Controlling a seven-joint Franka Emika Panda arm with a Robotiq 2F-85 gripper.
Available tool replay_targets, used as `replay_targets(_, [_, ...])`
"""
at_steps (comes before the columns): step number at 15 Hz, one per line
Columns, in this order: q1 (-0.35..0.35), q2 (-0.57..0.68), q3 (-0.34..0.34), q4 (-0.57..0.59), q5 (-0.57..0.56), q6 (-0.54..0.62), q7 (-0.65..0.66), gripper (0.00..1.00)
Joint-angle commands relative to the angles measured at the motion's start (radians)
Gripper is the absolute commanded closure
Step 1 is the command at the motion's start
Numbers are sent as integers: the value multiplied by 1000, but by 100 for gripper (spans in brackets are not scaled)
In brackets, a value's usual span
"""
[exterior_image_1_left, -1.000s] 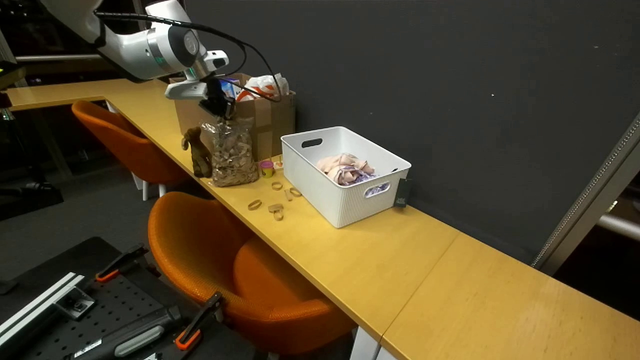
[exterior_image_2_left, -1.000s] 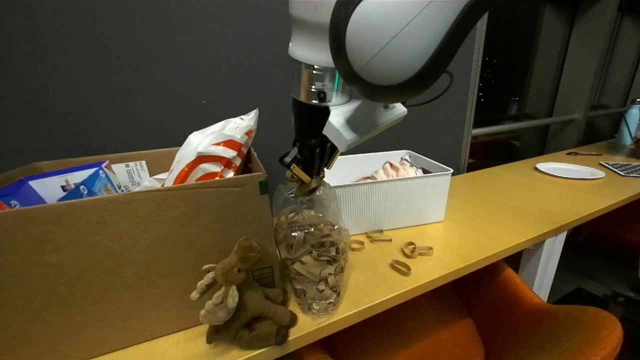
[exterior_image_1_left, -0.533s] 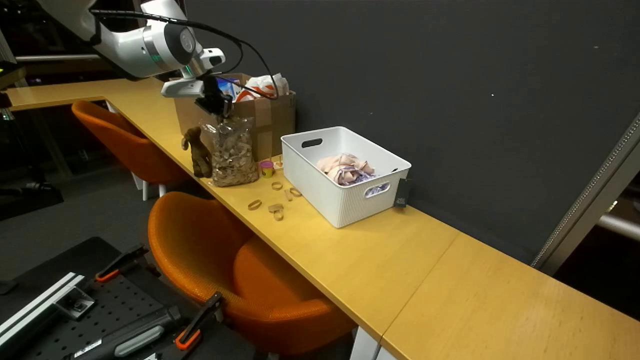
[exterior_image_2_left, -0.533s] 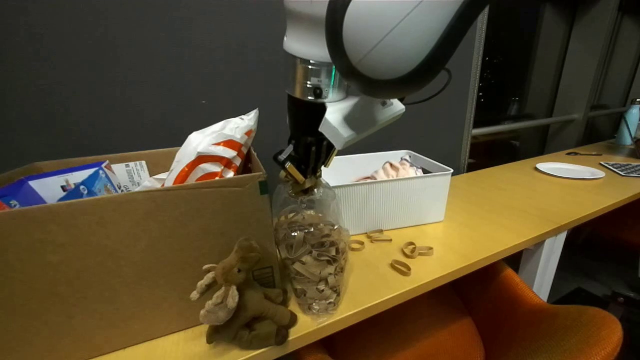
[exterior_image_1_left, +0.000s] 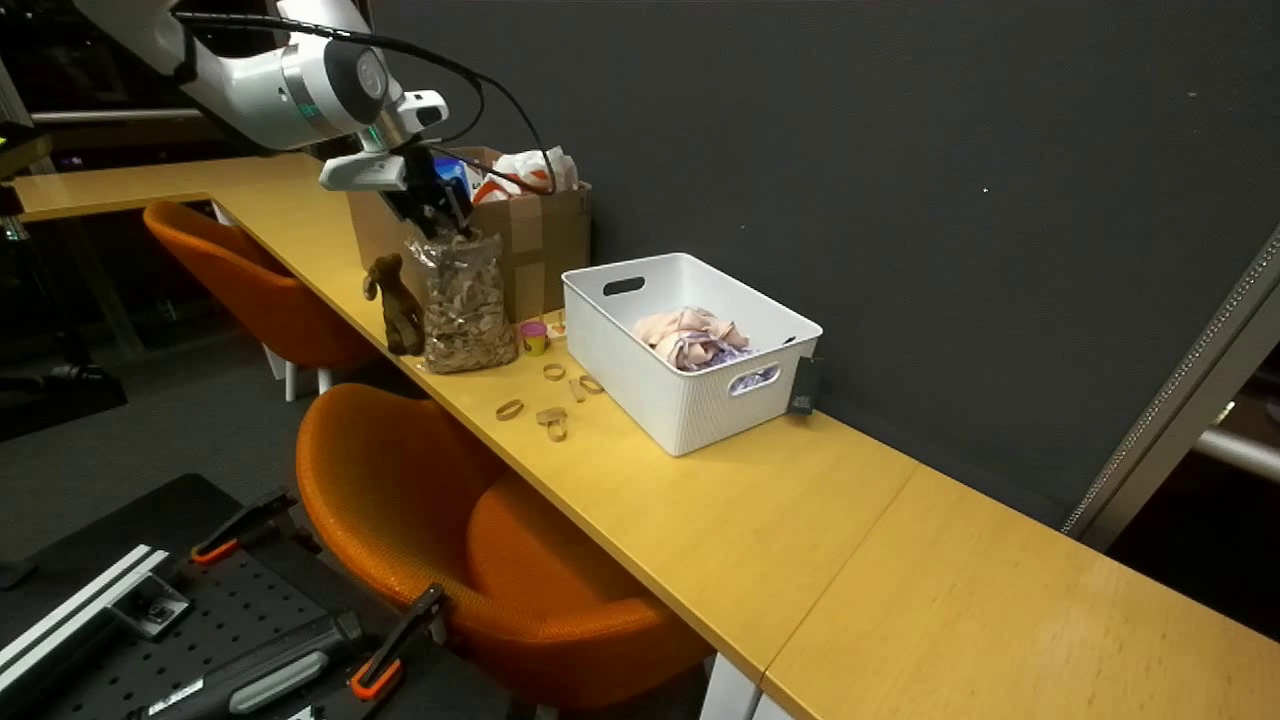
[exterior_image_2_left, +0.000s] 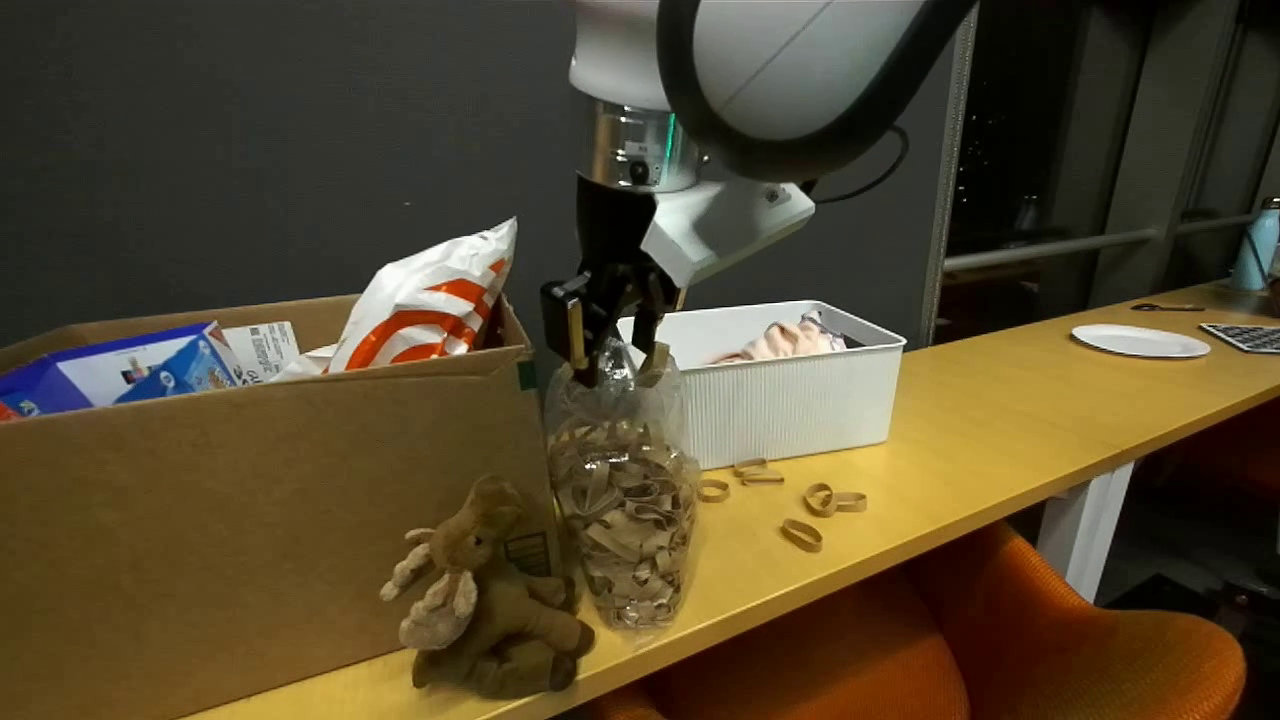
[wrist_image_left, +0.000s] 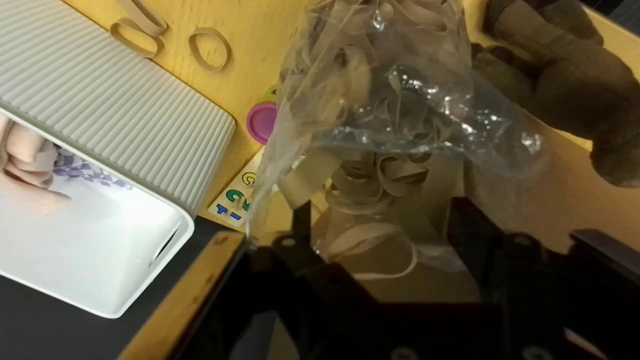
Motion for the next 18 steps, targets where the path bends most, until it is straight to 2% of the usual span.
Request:
replay_targets(1, [4,-62,-6,-57,-12,21,5,0])
replay_targets(8, [-19,-108,-9,-78,-15,37,5,0])
replay_targets(12, [-50,-181,-20,-143,-2,17,10,0])
replay_targets(15, [-106,-299,-27,-268,20,-18,8,0])
replay_targets(18, [-209,-387,-30,-395,74,11,-27,0])
